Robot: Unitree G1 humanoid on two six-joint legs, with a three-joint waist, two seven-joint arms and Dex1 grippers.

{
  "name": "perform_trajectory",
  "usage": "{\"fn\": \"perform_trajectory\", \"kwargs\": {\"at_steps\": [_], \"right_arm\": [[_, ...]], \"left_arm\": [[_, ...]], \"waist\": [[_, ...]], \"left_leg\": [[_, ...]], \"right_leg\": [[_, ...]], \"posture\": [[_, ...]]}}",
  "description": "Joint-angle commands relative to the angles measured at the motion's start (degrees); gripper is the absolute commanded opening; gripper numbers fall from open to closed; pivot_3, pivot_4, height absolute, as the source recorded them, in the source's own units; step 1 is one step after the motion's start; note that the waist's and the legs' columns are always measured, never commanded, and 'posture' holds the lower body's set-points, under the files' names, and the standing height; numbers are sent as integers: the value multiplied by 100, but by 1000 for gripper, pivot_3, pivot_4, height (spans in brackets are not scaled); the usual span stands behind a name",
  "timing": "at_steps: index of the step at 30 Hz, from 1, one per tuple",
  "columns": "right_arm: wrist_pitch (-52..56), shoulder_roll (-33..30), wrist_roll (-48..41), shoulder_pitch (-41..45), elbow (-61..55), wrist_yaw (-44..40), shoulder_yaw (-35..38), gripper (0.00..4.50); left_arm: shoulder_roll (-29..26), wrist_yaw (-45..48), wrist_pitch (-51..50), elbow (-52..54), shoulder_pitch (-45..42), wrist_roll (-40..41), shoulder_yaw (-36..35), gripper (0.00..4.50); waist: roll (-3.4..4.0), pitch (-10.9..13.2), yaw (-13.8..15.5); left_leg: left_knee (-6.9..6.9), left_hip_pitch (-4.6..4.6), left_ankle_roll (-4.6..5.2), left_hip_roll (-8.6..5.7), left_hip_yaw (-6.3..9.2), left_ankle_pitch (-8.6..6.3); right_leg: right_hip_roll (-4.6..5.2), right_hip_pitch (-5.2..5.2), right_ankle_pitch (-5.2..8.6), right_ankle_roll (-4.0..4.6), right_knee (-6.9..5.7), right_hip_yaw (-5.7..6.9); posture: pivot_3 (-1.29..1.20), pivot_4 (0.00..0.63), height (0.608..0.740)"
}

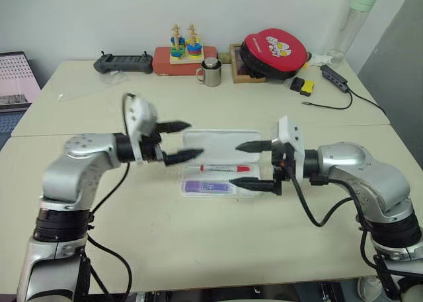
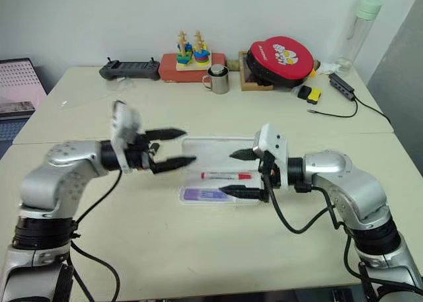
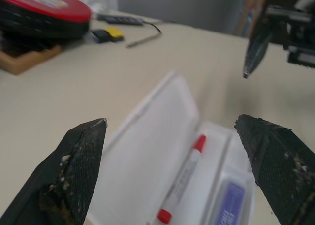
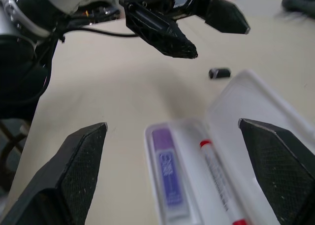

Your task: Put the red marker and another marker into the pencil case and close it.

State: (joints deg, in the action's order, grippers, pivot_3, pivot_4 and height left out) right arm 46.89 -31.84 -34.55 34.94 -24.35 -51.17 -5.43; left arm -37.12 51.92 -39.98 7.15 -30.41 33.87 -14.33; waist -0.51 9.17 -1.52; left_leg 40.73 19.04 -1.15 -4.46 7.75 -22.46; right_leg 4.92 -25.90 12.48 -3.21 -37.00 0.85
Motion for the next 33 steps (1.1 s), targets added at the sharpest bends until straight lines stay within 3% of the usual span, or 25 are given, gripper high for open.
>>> {"fn": "perform_trajectory", "kwargs": {"at_steps": [1,6,16,24,25,33], "right_arm": [[-252,270,52,392,267,274,115,4500],[-473,508,353,627,605,418,-165,4500],[-802,949,687,1015,725,752,-271,4500],[-787,927,659,1023,681,786,-222,4500],[-792,917,658,1022,685,777,-219,4500],[-921,924,720,1106,865,714,-249,4500]], "left_arm": [[162,-1541,-26,-234,-238,-241,-747,4477],[336,-2406,113,-915,-134,-901,-490,4477],[685,-2381,1024,-3049,-516,-1927,625,4477],[826,-2454,774,-3441,-694,-2042,720,4477],[834,-2499,701,-3393,-673,-2039,705,4122],[848,-2772,252,-2818,-427,-1932,538,2636]], "waist": [[-4,-2,-2],[-4,-3,4],[-5,-4,-22],[-6,-5,-26],[-6,-5,-26],[-6,-5,-29]], "left_leg": [[0,-1,0,1,2,0],[-1,-11,0,-7,-4,0],[1,-6,-1,-7,-3,0],[1,-4,-1,-10,-4,0],[1,-4,-1,-9,-4,0],[1,-4,-1,-9,-4,0]], "right_leg": [[-1,0,0,0,0,1],[1,5,0,0,-2,1],[1,-3,0,0,-7,6],[4,-7,-1,0,-10,4],[4,-7,-1,0,-10,3],[4,-7,-1,-1,-12,1]], "posture": [[0,150,740],[0,150,740],[0,150,740],[0,150,740],[0,150,740],[0,150,740]]}}
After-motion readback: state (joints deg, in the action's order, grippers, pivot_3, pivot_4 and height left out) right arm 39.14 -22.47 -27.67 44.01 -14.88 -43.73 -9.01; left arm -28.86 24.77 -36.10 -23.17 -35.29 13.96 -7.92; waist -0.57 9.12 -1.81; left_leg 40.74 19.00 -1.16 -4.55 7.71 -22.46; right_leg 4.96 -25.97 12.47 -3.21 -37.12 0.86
